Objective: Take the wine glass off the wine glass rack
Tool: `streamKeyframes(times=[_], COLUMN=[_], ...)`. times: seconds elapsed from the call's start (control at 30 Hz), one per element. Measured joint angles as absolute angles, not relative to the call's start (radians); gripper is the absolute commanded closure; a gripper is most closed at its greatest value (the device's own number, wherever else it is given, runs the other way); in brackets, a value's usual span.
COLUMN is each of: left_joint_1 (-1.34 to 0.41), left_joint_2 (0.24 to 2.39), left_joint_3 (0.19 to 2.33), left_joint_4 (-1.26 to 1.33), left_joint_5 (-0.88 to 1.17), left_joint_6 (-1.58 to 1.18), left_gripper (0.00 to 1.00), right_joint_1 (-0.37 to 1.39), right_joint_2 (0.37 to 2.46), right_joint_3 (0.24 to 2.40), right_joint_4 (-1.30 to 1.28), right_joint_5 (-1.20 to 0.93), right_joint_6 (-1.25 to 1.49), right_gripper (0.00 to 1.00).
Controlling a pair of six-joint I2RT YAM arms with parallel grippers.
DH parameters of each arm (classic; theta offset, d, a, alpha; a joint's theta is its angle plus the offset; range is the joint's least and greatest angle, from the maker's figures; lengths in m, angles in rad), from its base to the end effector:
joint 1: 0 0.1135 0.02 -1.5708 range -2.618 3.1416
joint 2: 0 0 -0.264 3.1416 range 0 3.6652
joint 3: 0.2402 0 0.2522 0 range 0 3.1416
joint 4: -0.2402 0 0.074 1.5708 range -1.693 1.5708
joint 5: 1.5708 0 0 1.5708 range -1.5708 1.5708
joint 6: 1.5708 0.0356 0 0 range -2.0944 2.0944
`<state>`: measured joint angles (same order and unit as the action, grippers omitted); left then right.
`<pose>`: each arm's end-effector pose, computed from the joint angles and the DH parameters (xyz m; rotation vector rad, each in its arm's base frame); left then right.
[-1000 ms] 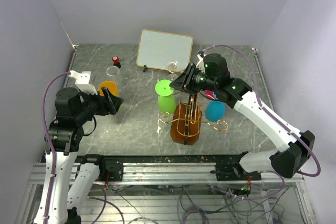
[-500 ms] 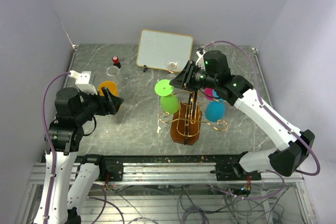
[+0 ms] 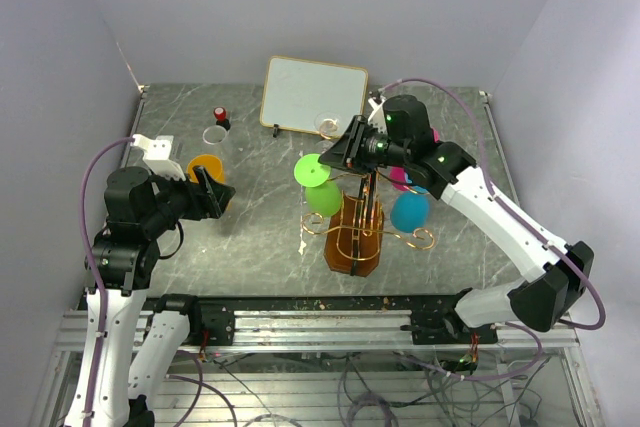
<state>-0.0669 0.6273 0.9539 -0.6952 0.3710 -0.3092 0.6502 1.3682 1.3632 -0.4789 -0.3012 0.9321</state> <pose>0.1179 -0.0208 0.3653 0.0134 1.9614 -0.6080 0.2386 0.1947 0.3806 0.1135 2.2895 1.2243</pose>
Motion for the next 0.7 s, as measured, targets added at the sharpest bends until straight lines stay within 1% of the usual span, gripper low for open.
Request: streamKeyframes(times=[0.33, 0.4, 0.47, 0.6, 0.7], left_joint_1=[-0.067, -0.067, -0.067, -0.067, -0.067], left_joint_2=[0.624, 0.621, 0.617, 0.615, 0.615], left_joint_3=[0.954, 0.954, 0.954, 0.954, 0.954], left_joint_4=[-0.691, -0.691, -0.689, -0.682, -0.681], left_joint_5=[0.371, 0.371, 0.372, 0.372, 0.372], left_joint_6=[-0.309, -0.309, -0.309, -0.309, -0.309], left_gripper=[0.19, 0.19, 0.19, 0.19, 0.19], right_joint_1=[0.665, 0.669, 0.672, 0.675, 0.675], right_joint_2=[1.375, 1.376, 1.376, 1.376, 1.375], right_joint_3=[1.364, 1.364, 1.364, 1.364, 1.364], right_joint_4=[-0.481, -0.481, -0.480, -0.480, -0.480], right_joint_5=[-0.308, -0.307, -0.306, -0.299, -0.290], right_joint_6=[0.931, 0.932, 0.936, 0.955, 0.970], right_gripper=[0.81, 0.87, 0.91, 0.94, 0.95])
